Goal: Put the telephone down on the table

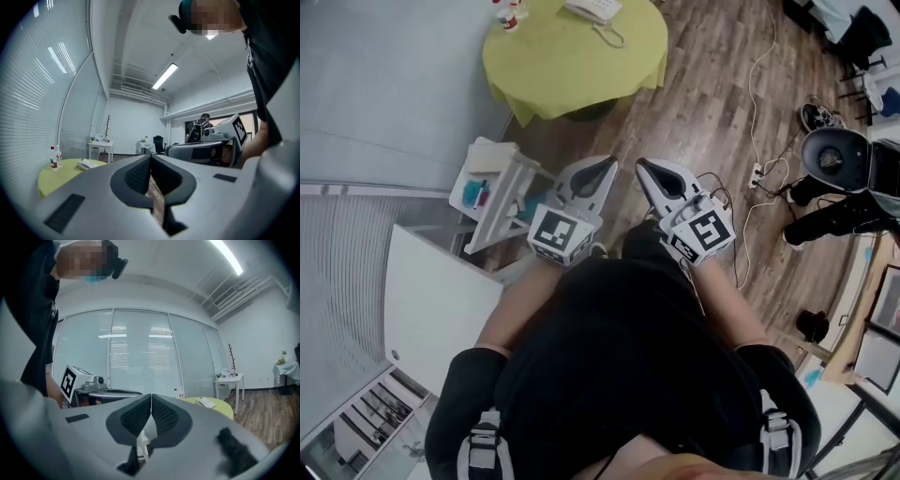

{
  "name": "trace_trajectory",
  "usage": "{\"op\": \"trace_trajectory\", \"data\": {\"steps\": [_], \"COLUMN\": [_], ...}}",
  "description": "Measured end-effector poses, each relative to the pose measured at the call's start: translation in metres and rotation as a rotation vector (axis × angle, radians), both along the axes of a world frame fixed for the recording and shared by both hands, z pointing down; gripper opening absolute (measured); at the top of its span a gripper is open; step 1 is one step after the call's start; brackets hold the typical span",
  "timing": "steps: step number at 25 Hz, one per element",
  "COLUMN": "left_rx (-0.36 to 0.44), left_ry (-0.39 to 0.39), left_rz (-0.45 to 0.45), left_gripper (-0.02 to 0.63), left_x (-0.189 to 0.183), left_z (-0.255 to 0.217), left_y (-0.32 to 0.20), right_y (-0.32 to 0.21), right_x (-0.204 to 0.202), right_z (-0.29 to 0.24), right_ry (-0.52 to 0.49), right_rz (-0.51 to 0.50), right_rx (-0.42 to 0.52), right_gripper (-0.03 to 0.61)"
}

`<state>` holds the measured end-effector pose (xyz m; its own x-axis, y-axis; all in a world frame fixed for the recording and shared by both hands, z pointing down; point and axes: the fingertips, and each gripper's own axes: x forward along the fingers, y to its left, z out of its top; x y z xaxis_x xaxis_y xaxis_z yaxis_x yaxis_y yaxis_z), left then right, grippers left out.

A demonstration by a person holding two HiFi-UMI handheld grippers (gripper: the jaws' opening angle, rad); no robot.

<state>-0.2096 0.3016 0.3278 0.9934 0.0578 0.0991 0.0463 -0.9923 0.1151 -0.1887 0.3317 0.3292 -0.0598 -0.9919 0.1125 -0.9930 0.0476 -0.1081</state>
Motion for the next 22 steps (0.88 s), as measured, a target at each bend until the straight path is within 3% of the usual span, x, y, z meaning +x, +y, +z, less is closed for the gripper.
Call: {"op": "trace_trajectory", "data": {"steps": [22], "left_rx": [-0.008], "left_ry": [-0.029], "left_rz": [-0.099], "left_gripper": [0.012], "left_x": [0.163], "left_z": [-0.005], "left_y": [0.000], "right_y": [-0.011], "right_x": [0.164], "right_z": [-0.001], "right_ry": [-0.030], "right_rz": [-0.129], "right_rx": [0.013], "right_gripper": [0.017]}}
